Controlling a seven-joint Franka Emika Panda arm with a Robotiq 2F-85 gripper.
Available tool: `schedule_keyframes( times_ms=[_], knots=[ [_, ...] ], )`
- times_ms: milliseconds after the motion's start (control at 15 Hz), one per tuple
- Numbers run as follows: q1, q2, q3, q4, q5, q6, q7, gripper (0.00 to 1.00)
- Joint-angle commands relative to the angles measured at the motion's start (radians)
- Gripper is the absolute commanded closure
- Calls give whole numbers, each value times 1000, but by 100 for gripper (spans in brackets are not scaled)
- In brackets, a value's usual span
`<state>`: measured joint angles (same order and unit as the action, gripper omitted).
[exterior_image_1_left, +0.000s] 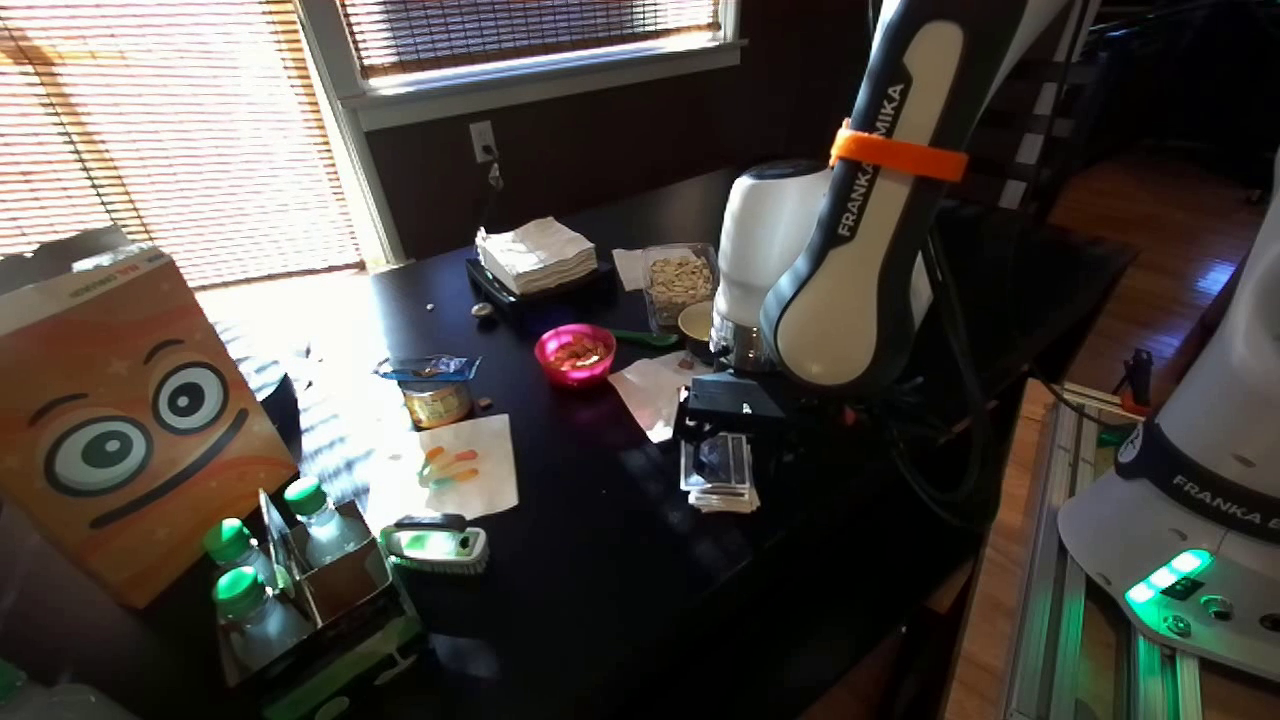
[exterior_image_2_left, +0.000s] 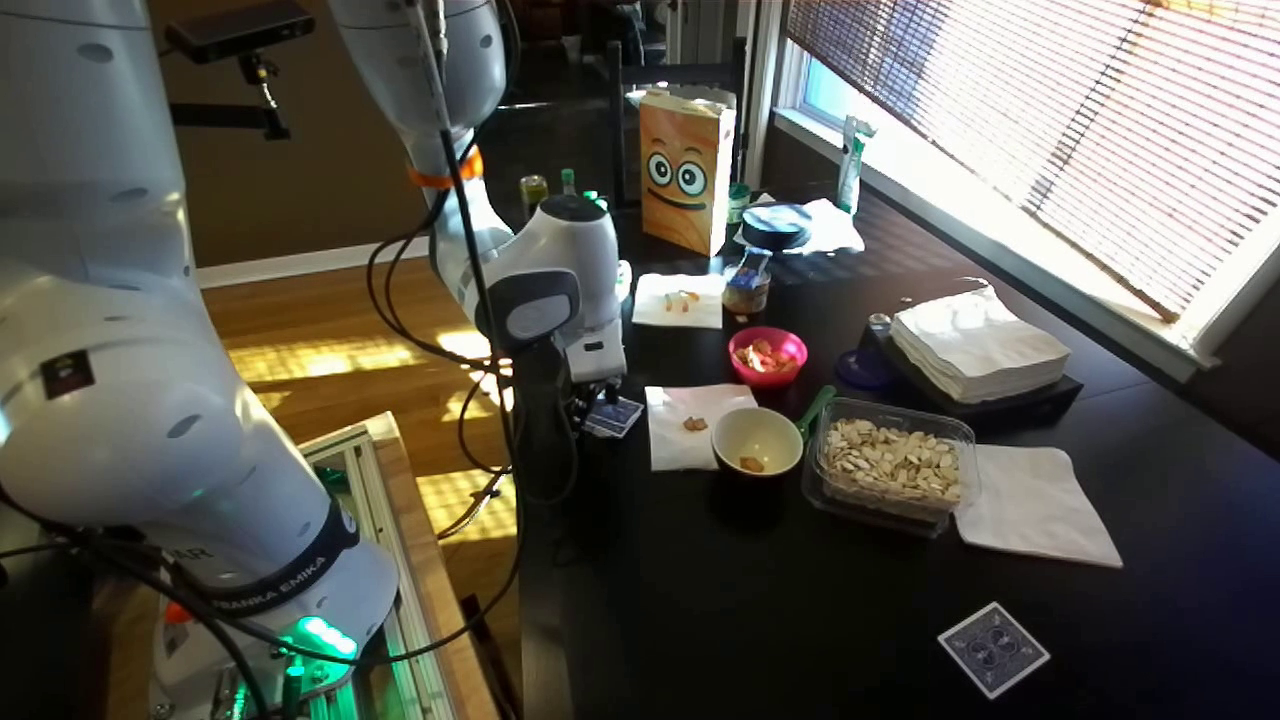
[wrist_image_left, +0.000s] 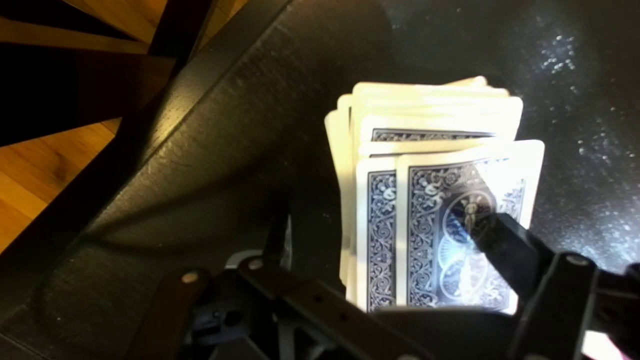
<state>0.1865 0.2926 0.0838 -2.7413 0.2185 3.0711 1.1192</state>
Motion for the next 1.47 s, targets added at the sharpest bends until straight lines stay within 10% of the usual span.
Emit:
schedule_keyframes(
  times_ms=[0, 1400],
  knots=[
    [27, -55, -35, -11, 10, -27, -31, 0],
    [-7, -438, 82, 0, -22, -488, -24, 0]
  ],
)
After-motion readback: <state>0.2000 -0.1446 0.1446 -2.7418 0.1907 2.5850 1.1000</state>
